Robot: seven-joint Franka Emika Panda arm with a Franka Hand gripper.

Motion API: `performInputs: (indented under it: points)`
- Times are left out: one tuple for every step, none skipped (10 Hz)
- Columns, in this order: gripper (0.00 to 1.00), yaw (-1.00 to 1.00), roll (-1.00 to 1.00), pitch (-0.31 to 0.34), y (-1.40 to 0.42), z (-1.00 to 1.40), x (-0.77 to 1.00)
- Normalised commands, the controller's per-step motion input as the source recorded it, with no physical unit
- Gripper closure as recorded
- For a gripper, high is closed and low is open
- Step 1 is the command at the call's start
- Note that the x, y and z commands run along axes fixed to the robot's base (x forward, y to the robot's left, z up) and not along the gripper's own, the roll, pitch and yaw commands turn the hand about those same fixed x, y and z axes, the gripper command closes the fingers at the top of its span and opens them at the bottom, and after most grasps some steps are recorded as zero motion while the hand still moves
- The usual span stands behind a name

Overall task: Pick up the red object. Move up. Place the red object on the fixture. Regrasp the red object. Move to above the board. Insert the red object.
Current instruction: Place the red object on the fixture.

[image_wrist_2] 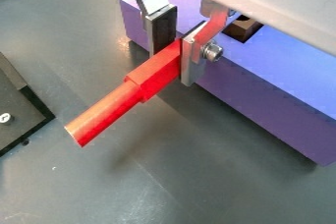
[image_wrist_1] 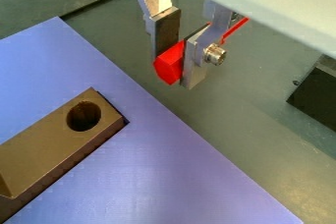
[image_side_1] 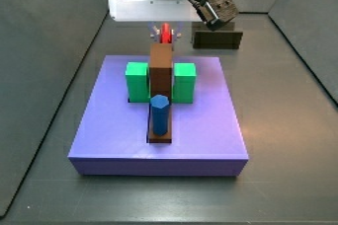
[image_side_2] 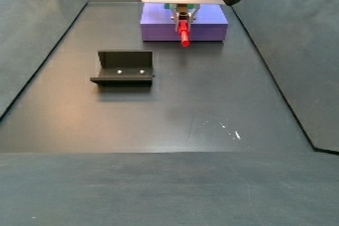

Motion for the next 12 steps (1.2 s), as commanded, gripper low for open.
performInputs:
  points:
    - [1.0, -0.15, -0.67, 0.0, 0.6, 0.0, 0.11]
    - [1.0, -0.01, -0.89, 0.0, 0.67, 0.0, 0.11]
    - [1.0, 0.0, -0.96, 0.0, 0.66, 0.0, 0.15]
    - [1.0, 0.0, -1.0, 0.0, 0.66, 0.0, 0.21]
    - [1.0, 0.0, -1.0, -0.086, 0.5, 0.15, 0.15]
    - [1.0, -0.02, -1.0, -0.166, 0.43, 0.23, 0.13]
    - [1.0, 0.0, -1.0, -0.177, 0.44, 0.25, 0.13]
    - [1.0, 0.0, -1.0, -0.086, 0.43, 0.23, 0.19]
    - [1.0, -0.01, -1.0, -0.051, 0.35, 0.23, 0.23]
    - [1.0, -0.18, -1.0, -0.1, 0.2, 0.28, 0.31]
    - [1.0, -0.23, -1.0, -0.166, 0.15, 0.25, 0.34]
    - [1.0, -0.24, -1.0, -0.2, 0.13, 0.19, 0.36]
